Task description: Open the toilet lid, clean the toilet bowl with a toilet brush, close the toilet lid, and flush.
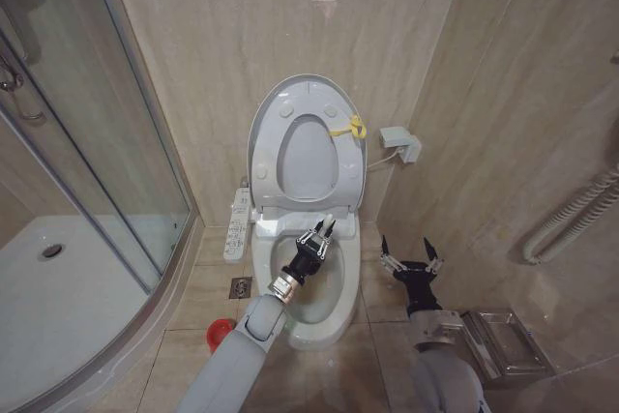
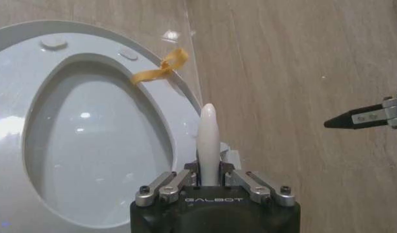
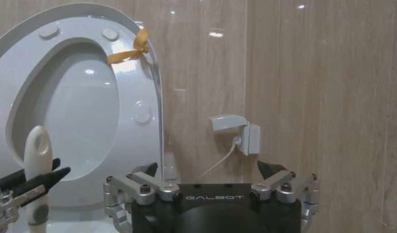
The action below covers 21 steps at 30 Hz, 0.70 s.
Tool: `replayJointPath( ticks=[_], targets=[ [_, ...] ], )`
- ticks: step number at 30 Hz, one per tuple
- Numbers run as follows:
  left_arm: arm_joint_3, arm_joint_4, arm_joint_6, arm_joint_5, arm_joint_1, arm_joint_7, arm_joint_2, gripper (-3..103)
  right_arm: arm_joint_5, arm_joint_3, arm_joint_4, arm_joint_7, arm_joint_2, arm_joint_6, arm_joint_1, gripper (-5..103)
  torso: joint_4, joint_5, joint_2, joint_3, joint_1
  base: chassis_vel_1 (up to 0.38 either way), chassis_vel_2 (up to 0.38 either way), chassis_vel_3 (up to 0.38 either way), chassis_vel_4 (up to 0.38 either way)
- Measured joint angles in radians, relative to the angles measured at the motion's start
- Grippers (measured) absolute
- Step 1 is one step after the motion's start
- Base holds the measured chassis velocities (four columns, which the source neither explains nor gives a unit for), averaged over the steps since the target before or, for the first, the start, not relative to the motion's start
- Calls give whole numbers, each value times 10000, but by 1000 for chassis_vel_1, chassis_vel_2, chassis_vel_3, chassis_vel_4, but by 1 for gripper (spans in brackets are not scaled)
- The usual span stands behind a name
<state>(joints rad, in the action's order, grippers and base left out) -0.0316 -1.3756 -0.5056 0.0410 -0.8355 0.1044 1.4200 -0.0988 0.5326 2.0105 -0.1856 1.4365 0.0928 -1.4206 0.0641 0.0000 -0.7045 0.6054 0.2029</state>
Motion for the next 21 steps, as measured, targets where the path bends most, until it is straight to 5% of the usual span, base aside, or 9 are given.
replayJointPath(
  ticks=[8, 21],
  targets=[
    [28, -1141, 752, 943, -404, -195, -360, 19, 0, 0, 0, 0, 0, 0, 0, 100, 1, 1, 0, 0, 0, 0, 0, 0, 0],
    [702, -3120, 1366, 1119, -1685, -423, -982, 19, 0, 0, 0, 0, 0, 0, 0, 100, 0, -1, 0, 0, 0, 0, 0, 0, 0]
  ],
)
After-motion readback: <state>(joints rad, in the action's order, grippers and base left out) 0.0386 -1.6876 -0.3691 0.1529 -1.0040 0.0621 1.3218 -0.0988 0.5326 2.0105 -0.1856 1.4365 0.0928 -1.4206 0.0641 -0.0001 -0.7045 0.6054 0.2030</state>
